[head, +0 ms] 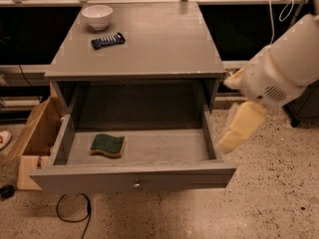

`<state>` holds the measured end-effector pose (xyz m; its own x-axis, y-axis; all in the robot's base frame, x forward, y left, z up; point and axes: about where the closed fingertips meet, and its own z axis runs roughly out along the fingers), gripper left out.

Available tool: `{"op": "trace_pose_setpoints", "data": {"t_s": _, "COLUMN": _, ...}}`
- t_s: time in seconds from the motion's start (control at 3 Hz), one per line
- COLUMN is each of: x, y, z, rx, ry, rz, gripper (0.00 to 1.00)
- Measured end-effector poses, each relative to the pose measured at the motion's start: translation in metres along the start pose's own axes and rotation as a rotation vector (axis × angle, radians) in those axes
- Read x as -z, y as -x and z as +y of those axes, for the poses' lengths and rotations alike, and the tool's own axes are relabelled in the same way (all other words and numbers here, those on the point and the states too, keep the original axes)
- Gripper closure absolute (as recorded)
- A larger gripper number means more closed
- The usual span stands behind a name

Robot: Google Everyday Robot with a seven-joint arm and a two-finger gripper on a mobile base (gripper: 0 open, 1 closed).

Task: Pick sponge from top drawer and place on counter

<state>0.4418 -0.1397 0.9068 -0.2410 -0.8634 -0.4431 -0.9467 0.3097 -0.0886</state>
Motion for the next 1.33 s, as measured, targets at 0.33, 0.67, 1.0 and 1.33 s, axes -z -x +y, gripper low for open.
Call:
{"op": "trace_pose_setpoints", "data": {"t_s": 0.33, "x": -0.07, "y": 0.041, "z": 0.015, "rx": -0.076, "ry": 0.06, "rz": -0.101, "gripper": 0.0}}
{"op": "trace_pose_setpoints", "data": {"t_s": 0.67, "x": -0.079, "y": 0.054, "z": 0.006, "rx": -0.097, "ry": 0.019, "rz": -0.144, "gripper": 0.0}}
{"op": "trace_pose_setpoints", "data": {"t_s": 1.0, "x": -0.079, "y": 0.054, "z": 0.006, "rx": -0.096, "ry": 0.019, "rz": -0.144, "gripper": 0.0}}
{"op": "trace_pose_setpoints", "data": {"t_s": 1.33, "x": -0.117, "y": 0.058, "z": -0.001, "rx": -0.104, "ry": 0.037, "rz": -0.134, "gripper": 0.0}}
